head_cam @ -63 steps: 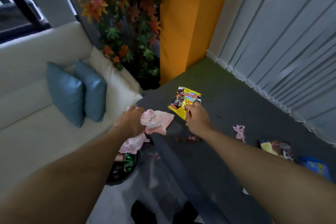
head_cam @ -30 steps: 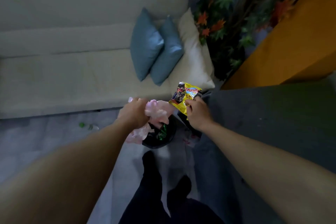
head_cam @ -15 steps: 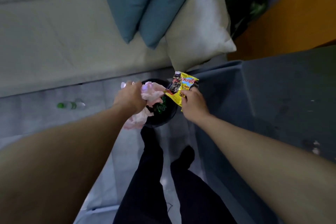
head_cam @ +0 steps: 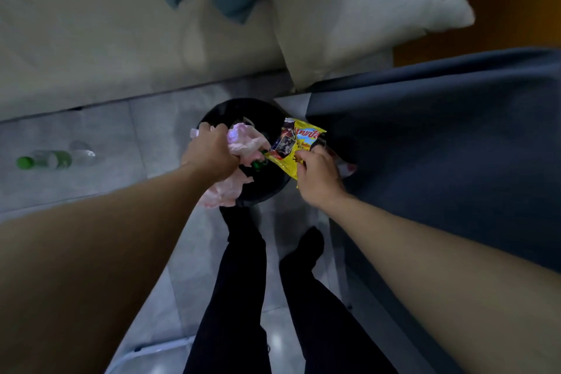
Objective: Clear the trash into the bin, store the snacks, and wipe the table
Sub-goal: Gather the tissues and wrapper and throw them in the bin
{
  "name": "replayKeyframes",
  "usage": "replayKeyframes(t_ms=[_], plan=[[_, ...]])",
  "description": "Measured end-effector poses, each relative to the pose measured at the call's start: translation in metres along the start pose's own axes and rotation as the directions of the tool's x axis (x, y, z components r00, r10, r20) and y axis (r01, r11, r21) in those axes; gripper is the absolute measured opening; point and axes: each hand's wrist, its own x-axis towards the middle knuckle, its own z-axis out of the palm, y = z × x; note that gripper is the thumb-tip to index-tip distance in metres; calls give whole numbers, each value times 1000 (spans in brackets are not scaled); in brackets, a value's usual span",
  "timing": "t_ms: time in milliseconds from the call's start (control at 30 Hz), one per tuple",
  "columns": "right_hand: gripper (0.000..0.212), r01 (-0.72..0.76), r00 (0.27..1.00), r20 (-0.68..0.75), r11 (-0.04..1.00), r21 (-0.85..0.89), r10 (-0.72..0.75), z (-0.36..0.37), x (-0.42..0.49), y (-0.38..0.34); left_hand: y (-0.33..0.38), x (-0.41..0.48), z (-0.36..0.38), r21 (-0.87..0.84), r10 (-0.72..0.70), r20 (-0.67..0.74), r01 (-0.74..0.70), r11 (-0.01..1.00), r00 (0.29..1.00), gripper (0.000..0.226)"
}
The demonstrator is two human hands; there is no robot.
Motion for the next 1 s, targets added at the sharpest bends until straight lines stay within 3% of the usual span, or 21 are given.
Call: replayKeyframes(t_ms=[167, 367, 700, 833, 1000], plan=[[26, 4, 1000, 20, 1000, -20, -3, 20, 18, 5, -14, 27, 19, -60, -7, 45, 10, 998, 999, 51], [27, -7, 999, 38, 1000, -27, 8, 29, 28, 2, -22, 33, 25, -168, 64, 150, -39, 985, 987, 94], [34, 29, 994, 107, 999, 32, -32, 44, 35, -25, -47, 25, 14, -93, 39, 153, -25, 995, 987, 74], [44, 43, 988, 145, 995, 86, -55, 50, 38, -34, -57, 20, 10, -10, 19, 136, -18, 1000, 990, 77], [53, -35, 981, 193, 999, 34, 28, 47, 37, -30, -61, 13, 11, 162, 58, 115, -76, 984, 992, 79]])
